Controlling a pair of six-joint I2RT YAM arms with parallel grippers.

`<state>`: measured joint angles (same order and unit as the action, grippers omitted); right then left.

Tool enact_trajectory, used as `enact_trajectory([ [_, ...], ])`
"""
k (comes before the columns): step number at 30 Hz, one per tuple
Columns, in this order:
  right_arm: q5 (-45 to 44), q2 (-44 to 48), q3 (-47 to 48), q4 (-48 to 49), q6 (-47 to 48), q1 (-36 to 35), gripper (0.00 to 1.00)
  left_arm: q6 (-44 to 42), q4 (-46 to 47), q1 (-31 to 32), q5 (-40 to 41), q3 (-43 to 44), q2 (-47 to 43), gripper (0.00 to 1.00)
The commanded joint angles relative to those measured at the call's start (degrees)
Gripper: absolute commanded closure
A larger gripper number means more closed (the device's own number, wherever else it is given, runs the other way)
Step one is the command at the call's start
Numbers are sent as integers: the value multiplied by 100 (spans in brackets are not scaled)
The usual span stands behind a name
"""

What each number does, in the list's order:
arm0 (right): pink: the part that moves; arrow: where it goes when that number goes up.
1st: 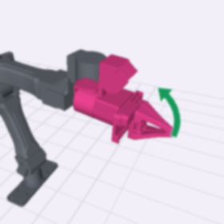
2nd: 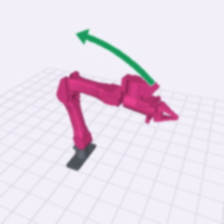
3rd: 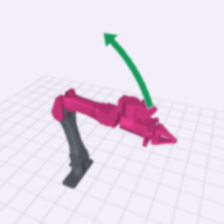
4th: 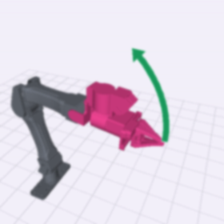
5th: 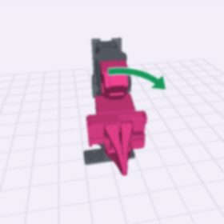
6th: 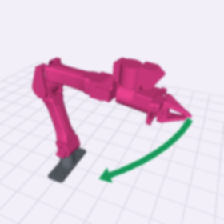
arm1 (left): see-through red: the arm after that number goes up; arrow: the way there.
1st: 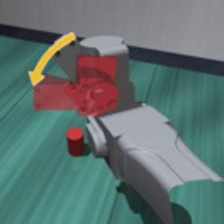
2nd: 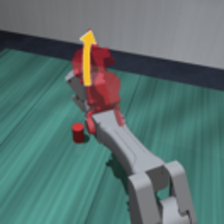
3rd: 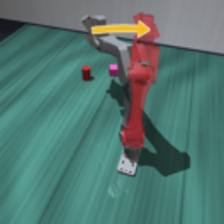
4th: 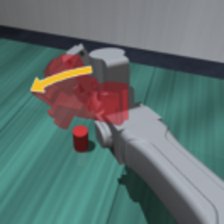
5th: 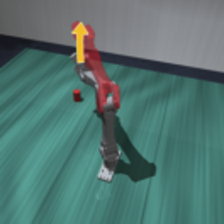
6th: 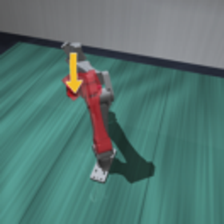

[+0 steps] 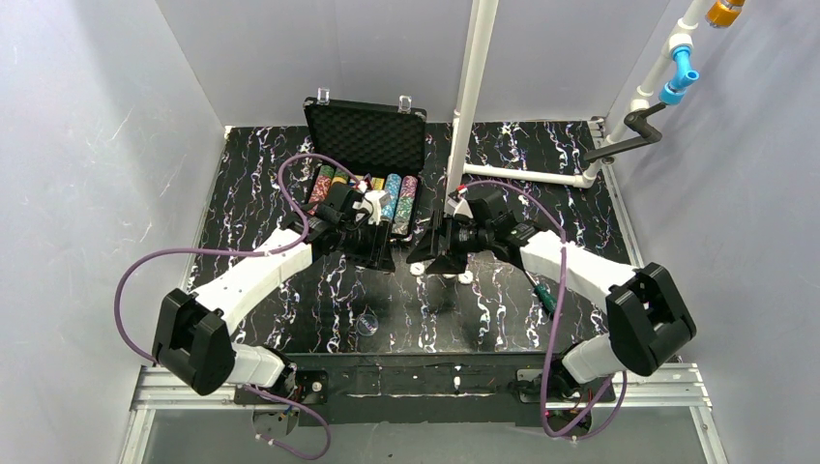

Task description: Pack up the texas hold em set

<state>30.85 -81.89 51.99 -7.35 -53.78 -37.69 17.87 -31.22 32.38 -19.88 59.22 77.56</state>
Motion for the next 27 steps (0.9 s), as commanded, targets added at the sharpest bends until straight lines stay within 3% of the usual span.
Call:
enact_trajectory([
  [1, 496, -181, 113, 679, -626, 152, 23, -239, 24, 177, -258, 262, -270, 97],
  [10, 707, -678, 61, 1336, -1200, 140, 37, -343, -15, 502, -80, 240, -367, 99],
  [22, 810, -984, 139, 1072, -837, -170, 48, -564, -281, 612, 197, 410, -69, 100],
  [27, 1006, -1067, 2, 1637, -1092, -280, 57, -556, -280, 628, 177, 432, 67, 100],
])
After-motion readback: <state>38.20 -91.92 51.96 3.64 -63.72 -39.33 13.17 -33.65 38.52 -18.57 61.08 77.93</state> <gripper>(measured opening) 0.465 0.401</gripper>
